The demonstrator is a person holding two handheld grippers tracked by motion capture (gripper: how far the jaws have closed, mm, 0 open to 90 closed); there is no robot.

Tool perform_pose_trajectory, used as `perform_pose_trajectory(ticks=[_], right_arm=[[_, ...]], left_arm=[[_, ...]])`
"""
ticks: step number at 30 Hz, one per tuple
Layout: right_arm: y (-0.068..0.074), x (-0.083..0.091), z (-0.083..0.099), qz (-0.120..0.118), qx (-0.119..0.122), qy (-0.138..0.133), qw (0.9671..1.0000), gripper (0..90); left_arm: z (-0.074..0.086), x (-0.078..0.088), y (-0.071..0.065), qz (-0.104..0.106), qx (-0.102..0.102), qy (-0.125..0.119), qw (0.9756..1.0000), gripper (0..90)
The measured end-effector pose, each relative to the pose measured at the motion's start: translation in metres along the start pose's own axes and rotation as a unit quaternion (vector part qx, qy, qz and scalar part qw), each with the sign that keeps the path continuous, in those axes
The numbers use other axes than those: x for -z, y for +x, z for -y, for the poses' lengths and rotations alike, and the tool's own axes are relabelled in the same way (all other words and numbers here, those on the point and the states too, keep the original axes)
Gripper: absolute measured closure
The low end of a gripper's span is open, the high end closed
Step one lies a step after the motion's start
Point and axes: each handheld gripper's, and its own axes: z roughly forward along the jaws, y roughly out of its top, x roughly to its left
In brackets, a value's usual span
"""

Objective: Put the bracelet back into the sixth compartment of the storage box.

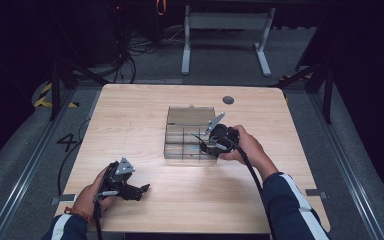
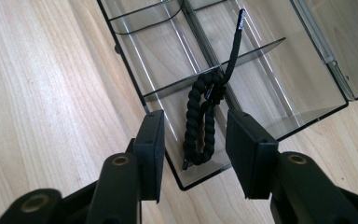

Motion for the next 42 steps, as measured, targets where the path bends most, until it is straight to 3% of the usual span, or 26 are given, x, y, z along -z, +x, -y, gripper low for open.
perform_pose_trajectory(ticks=[18, 42], right_arm=[[0.009, 0.015, 0.013, 0.005, 0.008, -0.003, 1.0, 53.8], [0.018, 0.034, 0.05, 0.023, 0.011, 0.003, 0.9997, 48.9]], left_arm=[[0.0, 0.0, 0.0, 0.0, -0.001, 0.0, 1.0, 0.0], [0.0, 0.0, 0.0, 0.0, 0.0, 0.0, 1.0, 0.0]])
